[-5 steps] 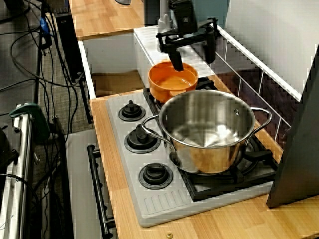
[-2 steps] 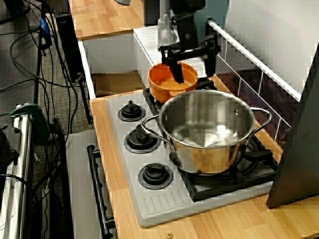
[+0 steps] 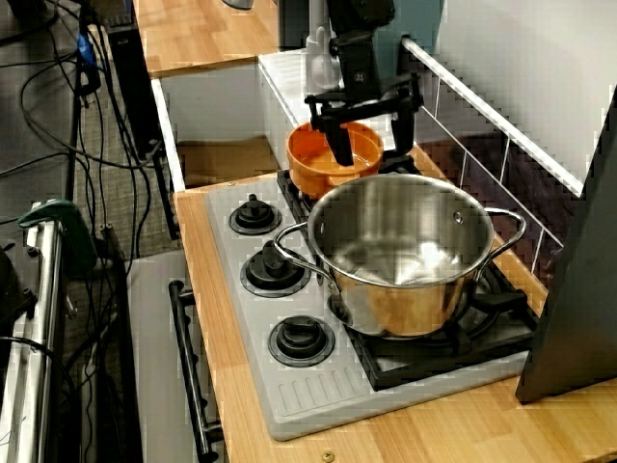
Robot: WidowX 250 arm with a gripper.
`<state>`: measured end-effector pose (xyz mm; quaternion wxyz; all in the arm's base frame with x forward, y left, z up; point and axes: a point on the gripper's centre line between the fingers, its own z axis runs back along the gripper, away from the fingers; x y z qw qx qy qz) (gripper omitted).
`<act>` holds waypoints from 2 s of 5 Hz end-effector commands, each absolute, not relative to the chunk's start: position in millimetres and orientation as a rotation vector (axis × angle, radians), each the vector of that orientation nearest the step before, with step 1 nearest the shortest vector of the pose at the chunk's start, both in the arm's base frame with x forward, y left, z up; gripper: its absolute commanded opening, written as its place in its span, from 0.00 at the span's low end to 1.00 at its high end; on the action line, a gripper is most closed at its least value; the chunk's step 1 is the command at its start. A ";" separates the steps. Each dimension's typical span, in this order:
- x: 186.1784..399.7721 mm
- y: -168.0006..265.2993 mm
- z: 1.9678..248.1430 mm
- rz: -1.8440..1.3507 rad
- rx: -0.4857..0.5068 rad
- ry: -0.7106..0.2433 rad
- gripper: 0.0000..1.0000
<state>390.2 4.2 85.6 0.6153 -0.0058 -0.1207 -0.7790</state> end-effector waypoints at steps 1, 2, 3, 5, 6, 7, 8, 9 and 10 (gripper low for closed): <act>405.3 11.3 89.2 -1.777 0.017 -0.285 1.00; 403.6 11.2 90.3 -1.774 0.012 -0.287 0.00; 401.0 11.0 90.3 -1.773 0.008 -0.285 0.00; 397.5 14.9 99.1 -1.764 -0.012 -0.296 0.00; 394.2 17.0 105.2 -1.765 -0.015 -0.307 0.00; 390.7 19.1 119.6 -1.765 -0.027 -0.323 0.00; 389.8 19.0 133.2 -1.767 -0.039 -0.342 0.00; 388.6 20.7 149.6 -1.766 -0.058 -0.361 0.00; 386.8 20.4 158.9 -1.771 -0.063 -0.370 0.00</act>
